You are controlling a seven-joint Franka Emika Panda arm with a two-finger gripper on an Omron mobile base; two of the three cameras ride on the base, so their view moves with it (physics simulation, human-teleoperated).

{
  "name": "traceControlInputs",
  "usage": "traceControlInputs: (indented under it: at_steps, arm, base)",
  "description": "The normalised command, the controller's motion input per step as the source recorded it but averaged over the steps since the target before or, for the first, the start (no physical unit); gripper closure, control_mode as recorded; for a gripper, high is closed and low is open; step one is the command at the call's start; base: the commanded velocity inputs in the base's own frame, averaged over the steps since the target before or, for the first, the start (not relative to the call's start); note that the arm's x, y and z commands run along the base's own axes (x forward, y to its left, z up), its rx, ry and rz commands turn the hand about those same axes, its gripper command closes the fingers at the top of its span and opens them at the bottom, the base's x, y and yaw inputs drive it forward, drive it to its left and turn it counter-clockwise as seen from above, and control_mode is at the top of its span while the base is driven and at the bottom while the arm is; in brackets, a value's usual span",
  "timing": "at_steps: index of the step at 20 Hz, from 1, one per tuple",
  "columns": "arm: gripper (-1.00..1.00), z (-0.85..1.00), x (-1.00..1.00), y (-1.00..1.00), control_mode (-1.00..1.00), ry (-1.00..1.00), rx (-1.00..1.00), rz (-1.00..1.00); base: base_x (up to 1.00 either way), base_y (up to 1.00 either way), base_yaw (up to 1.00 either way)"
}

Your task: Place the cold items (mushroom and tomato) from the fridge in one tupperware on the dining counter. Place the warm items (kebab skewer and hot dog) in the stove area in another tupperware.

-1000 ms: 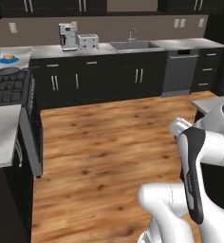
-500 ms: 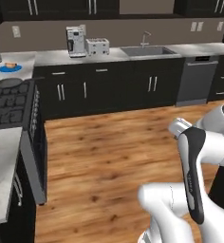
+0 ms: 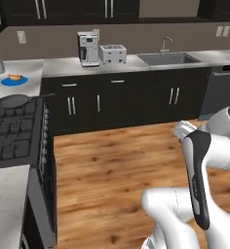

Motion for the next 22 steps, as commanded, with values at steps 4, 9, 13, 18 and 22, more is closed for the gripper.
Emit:
traceControlInputs:
  at_steps: [4,9,13,18,22]
  arm:
    - [-1.0,0.0,0.0,0.0,1.0,0.0,0.0,0.0]
    - [-1.0,0.0,0.0,0.0,1.0,0.0,0.0,0.0]
    - [-1.0,0.0,0.0,0.0,1.0,0.0,0.0,0.0]
    - [-1.0,0.0,0.0,0.0,1.0,0.0,0.0,0.0]
    - [-1.0,0.0,0.0,0.0,1.0,0.0,0.0,0.0]
  base:
    - [1.0,0.34,0.03]
    - [1.0,0.33,0.03]
    - [1.0,0.33,0.03]
    - [1.0,0.25,0.04]
    - [1.0,0.07,0.09]
